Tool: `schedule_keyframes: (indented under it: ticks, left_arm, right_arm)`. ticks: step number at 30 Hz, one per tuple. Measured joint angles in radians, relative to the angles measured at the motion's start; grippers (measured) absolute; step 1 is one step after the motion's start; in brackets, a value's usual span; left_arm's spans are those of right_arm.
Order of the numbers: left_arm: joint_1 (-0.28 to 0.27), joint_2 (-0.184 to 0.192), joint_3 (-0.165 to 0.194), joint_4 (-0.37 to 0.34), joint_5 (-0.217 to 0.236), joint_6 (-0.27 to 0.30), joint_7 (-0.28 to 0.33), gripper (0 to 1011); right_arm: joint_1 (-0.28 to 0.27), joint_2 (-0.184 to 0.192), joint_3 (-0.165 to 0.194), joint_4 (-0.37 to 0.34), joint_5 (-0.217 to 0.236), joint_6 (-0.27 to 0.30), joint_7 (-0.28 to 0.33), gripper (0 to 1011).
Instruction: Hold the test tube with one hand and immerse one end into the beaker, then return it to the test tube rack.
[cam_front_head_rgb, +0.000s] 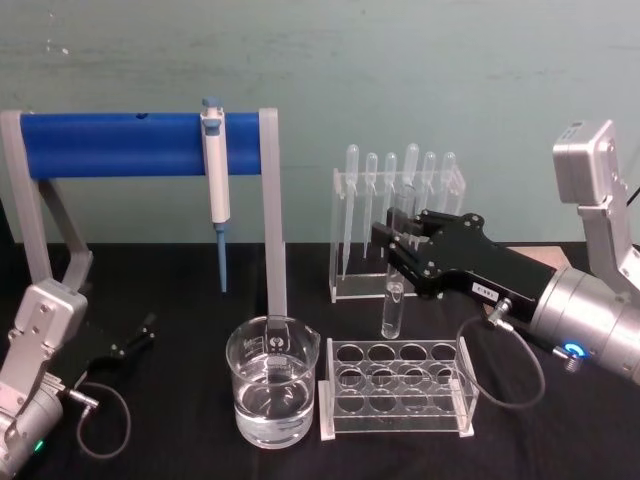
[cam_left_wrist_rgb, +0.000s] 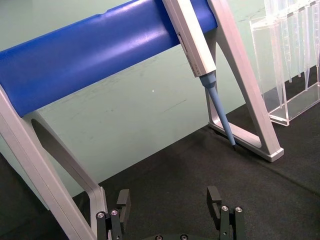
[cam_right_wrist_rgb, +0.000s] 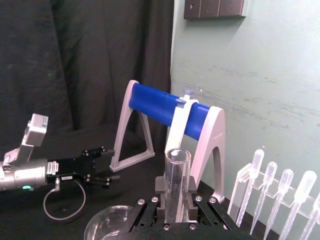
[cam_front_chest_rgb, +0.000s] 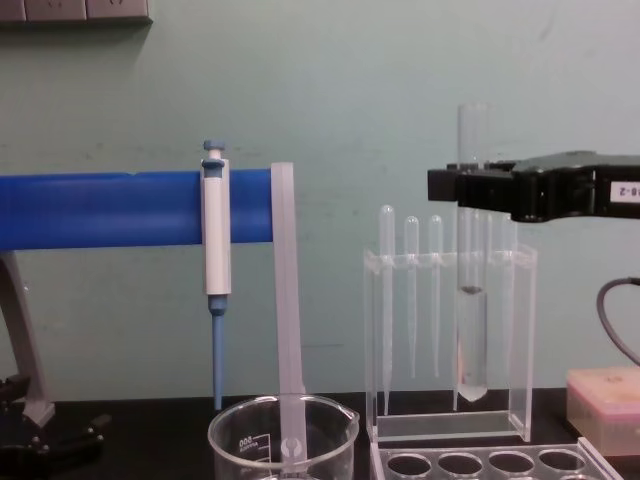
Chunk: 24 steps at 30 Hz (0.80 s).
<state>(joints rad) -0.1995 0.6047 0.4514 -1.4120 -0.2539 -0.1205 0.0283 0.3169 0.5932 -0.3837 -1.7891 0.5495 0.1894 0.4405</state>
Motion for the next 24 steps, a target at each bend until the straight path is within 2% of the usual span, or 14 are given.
schedule_keyframes:
  ticks: [5,9,13,15,20,21,24]
  left_arm:
    - [0.000,0.000,0.000,0.000,0.000,0.000,0.000,1000]
    - [0.000,0.000,0.000,0.000,0.000,0.000,0.000,1000]
    - [0.000,0.000,0.000,0.000,0.000,0.000,0.000,1000]
    - [0.000,0.000,0.000,0.000,0.000,0.000,0.000,1000]
    - [0.000,0.000,0.000,0.000,0.000,0.000,0.000,1000]
    - [0.000,0.000,0.000,0.000,0.000,0.000,0.000,1000]
    - [0.000,0.000,0.000,0.000,0.000,0.000,0.000,1000]
  right_arm:
    - [0.011,-0.008,-0.008,-0.013,0.011,-0.001,0.004,228]
    - [0.031,-0.024,-0.030,-0.017,0.016,-0.001,0.015,227]
    - [0.063,-0.053,-0.069,-0.008,0.009,-0.009,0.024,227]
    - [0.085,-0.079,-0.096,0.005,-0.002,-0.019,0.026,227]
    - [0.107,-0.111,-0.130,0.033,-0.023,-0.036,0.028,227]
    - [0.117,-0.131,-0.146,0.055,-0.034,-0.047,0.028,227]
    - [0.122,-0.147,-0.157,0.079,-0.041,-0.056,0.028,227]
